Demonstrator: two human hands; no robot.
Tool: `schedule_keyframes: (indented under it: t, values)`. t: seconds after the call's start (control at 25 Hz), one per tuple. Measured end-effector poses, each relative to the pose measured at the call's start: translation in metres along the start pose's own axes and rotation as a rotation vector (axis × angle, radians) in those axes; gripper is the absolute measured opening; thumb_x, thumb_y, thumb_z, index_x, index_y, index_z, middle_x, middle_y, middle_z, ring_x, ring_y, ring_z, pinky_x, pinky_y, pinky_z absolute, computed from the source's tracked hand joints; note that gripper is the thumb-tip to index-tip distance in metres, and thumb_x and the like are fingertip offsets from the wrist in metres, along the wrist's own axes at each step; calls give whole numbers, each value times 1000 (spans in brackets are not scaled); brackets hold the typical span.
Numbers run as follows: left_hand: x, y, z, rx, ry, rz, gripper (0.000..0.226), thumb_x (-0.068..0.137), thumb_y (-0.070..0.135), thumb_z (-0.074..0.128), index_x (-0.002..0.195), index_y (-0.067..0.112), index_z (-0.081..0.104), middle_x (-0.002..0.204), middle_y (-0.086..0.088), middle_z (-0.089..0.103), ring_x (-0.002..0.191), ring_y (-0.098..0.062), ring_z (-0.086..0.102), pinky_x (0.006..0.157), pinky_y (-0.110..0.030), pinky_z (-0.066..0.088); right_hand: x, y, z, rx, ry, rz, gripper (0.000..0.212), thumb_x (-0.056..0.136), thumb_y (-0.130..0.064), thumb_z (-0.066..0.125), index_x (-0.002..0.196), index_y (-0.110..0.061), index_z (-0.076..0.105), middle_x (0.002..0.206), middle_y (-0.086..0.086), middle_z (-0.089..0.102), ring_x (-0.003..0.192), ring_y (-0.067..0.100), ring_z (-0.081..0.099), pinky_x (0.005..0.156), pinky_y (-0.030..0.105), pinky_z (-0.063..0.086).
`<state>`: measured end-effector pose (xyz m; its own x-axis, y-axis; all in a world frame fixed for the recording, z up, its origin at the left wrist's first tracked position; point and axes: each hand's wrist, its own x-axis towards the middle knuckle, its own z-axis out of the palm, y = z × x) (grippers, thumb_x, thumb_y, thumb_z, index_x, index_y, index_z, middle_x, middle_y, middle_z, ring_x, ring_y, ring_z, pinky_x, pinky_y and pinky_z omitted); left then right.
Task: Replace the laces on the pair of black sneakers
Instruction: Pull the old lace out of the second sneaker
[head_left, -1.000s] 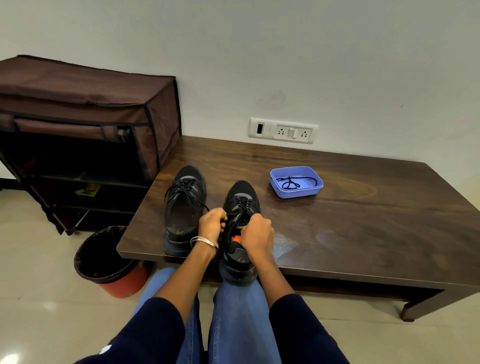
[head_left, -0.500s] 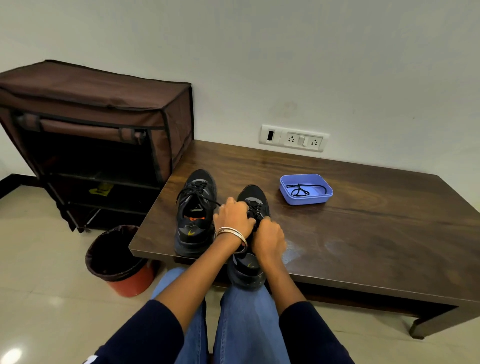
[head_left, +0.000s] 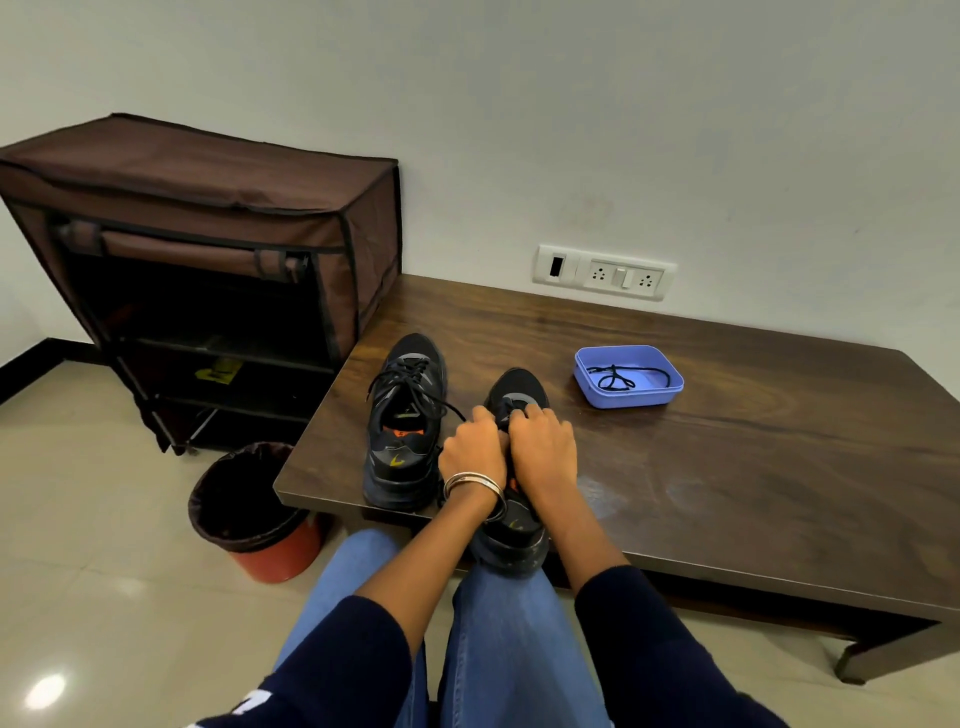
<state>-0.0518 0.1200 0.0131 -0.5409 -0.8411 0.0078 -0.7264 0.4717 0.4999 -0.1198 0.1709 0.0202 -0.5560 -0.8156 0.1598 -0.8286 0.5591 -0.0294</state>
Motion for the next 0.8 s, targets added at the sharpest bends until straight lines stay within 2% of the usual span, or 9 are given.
schedule_keyframes:
  t: [0.16,0.24,0.32,0.44,0.52,0.56,0.64,0.72,0.8]
  values:
    - [3,-3,5,26,28,19,29,100,26,40,126,13,42,119,-14,62,105,-39,61,77,-43,48,9,1,4,63,58,-12,22,94,-13,46,111,-6,57,113,14,63,102,33,60,76,40,43]
    - [2,-2,6,35,19,26,34,99,30,43,128,12,42,120,-14,61,106,-39,60,78,-43,48,9,6,11,246,134,103,16,88,-10,50,100,-5,60,96,15,67,87,35,61,67,36,39]
    - [0,-1,6,51,16,30,35,98,30,45,128,12,43,122,-14,60,107,-38,60,78,-43,48,8,13,15,580,192,428,9,85,-10,54,89,-7,62,86,13,68,80,31,61,70,35,44]
    - [0,1,8,81,20,44,35,98,28,45,128,10,45,123,-13,59,108,-37,60,79,-42,49,10,26,6,1374,183,975,16,88,-3,50,77,-7,60,85,13,71,71,24,67,68,37,57]
    - [0,2,9,90,18,49,32,98,28,46,123,8,49,121,-12,59,107,-37,60,79,-42,49,11,32,2,1588,145,1031,21,88,5,43,75,-7,56,83,15,67,66,21,65,63,34,55]
    - [0,2,9,86,17,43,31,98,28,46,120,7,51,120,-12,60,107,-37,60,79,-42,49,12,33,-2,1520,118,964,20,87,5,46,78,-9,57,87,14,67,68,21,65,65,34,55]
    - [0,1,9,88,19,30,29,98,28,48,118,7,52,119,-12,60,107,-36,60,78,-41,49,14,29,-7,1150,68,685,17,84,-3,57,87,-18,65,102,6,68,90,21,64,79,41,56]
    - [-1,0,9,106,35,23,27,98,23,49,120,7,49,118,-12,61,107,-36,61,77,-41,50,13,21,-11,648,-25,359,18,82,-14,66,97,-23,71,115,-3,60,115,23,48,93,46,43]
    - [-1,1,9,127,56,20,25,100,15,45,124,7,45,117,-14,62,106,-35,62,76,-40,50,10,12,-11,213,-99,162,15,85,-18,65,99,-21,70,118,-2,54,119,26,37,95,50,32]
